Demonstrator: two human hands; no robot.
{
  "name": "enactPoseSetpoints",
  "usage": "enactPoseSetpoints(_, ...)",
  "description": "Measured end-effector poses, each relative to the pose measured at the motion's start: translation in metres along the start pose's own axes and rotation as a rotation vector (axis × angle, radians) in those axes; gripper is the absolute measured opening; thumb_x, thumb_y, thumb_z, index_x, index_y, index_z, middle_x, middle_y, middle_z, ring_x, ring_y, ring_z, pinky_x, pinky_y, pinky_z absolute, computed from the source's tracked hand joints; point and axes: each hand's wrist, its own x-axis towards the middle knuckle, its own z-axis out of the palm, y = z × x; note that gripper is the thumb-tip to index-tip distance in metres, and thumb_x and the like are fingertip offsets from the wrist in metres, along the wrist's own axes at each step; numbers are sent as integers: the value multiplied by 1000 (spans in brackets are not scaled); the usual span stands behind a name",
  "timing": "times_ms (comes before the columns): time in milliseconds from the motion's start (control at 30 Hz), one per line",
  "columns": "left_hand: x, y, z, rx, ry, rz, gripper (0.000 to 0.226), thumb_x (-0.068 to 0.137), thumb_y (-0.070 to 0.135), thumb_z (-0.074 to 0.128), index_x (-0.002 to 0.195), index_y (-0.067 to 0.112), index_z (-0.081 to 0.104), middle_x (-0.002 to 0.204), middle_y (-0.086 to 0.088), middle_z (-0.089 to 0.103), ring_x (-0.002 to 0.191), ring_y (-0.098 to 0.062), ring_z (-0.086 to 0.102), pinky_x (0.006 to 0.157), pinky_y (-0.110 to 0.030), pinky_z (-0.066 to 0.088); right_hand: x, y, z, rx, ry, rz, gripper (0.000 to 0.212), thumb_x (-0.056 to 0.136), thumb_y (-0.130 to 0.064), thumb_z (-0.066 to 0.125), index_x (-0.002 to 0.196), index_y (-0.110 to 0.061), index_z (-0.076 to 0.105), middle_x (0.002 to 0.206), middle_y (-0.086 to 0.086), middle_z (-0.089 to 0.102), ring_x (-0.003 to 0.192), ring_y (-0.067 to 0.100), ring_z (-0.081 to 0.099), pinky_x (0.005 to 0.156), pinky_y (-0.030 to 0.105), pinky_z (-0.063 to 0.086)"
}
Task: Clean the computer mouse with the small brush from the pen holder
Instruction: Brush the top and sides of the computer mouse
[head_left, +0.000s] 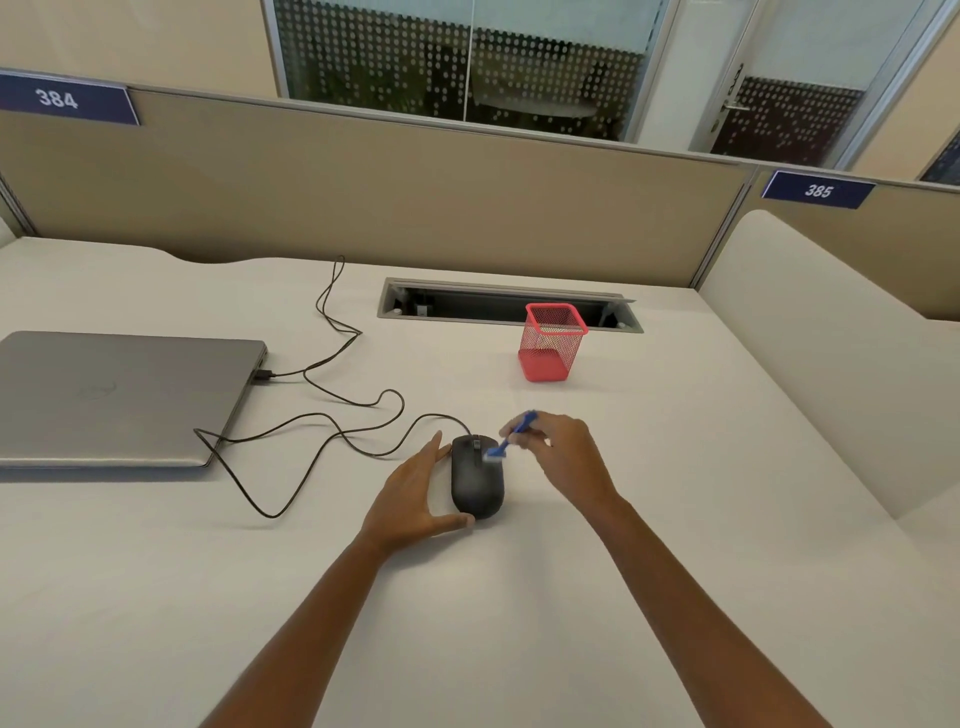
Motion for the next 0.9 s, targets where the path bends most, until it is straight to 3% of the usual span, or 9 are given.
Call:
enactPoseSetpoints(33, 0, 0, 0, 1, 1, 1, 118, 48, 75, 56, 144, 20, 16, 151, 9, 24, 137, -14, 27, 106, -25, 22, 5, 3, 3, 17, 63, 0, 13, 86, -2, 58, 90, -1, 71, 97, 15, 74, 89, 25, 66, 78, 17, 46)
enactPoseSetpoints(100, 1, 0, 0, 0, 4, 3, 117, 47, 75, 56, 144, 21, 17, 151, 10, 24, 137, -13, 27, 105, -23, 21, 15, 9, 9, 47, 153, 25, 13, 86, -2, 59, 93, 1, 70, 100, 16, 73, 92, 27, 67, 84, 23, 48)
enactPoseSetpoints(167, 1, 0, 0, -1, 3, 1, 116, 48, 74, 56, 144, 22, 17, 151, 10, 23, 137, -13, 27, 105, -23, 21, 23, 12, 15, 53, 178, 66, 15, 86, -4, 59, 96, 1, 70, 102, 17, 72, 94, 29, 66, 89, 31, 49)
enactPoseSetpoints(267, 1, -2, 1, -4, 8, 1, 115, 49, 73, 58, 143, 22, 17, 151, 11, 24, 137, -12, 27, 105, -22, 21, 24, 16, 23, 58, 164, 68, 14, 86, -3, 59, 95, 1, 70, 102, 17, 72, 94, 29, 66, 87, 29, 48)
enactPoseSetpoints(467, 1, -4, 3, -14, 27, 10, 108, 56, 63, 66, 144, 22, 16, 150, 10, 26, 137, -13, 27, 106, -24, 21, -23, 23, 29, 11, 211, -87, 12, 81, 2, 63, 86, -5, 72, 90, 10, 75, 83, 25, 66, 77, 18, 45)
enactPoseSetpoints(667, 2, -7, 6, -56, 35, -11, 87, 65, 71, 46, 140, 34, 24, 150, 8, 31, 141, -10, 17, 109, -28, 17, -81, 35, 42, -127, 310, -240, 30, 68, 14, 66, 86, -10, 71, 82, 4, 74, 76, 14, 62, 74, 21, 45)
enactPoseSetpoints(733, 2, -8, 7, -58, 49, -6, 77, 71, 68, 41, 139, 33, 28, 148, 7, 33, 140, -10, 18, 108, -26, 17, -94, 39, 50, -222, 311, -329, 23, 68, 5, 64, 84, -10, 72, 82, 3, 75, 77, 10, 59, 75, 20, 45)
enactPoseSetpoints(800, 2, -9, 8, -66, 52, -4, 77, 72, 69, 34, 138, 31, 30, 148, 5, 35, 140, -11, 20, 108, -26, 17, -104, 44, 57, -309, 324, -416, 14, 82, -10, 60, 84, -10, 74, 83, 2, 76, 75, 12, 63, 75, 19, 46)
enactPoseSetpoints(900, 1, -9, 9, -88, 57, -18, 67, 79, 59, 34, 139, 29, 31, 149, 4, 34, 140, -12, 20, 109, -28, 16, -114, 51, 63, -409, 332, -513, 30, 92, -24, 50, 81, -12, 76, 81, 2, 77, 71, 13, 70, 74, 21, 53)
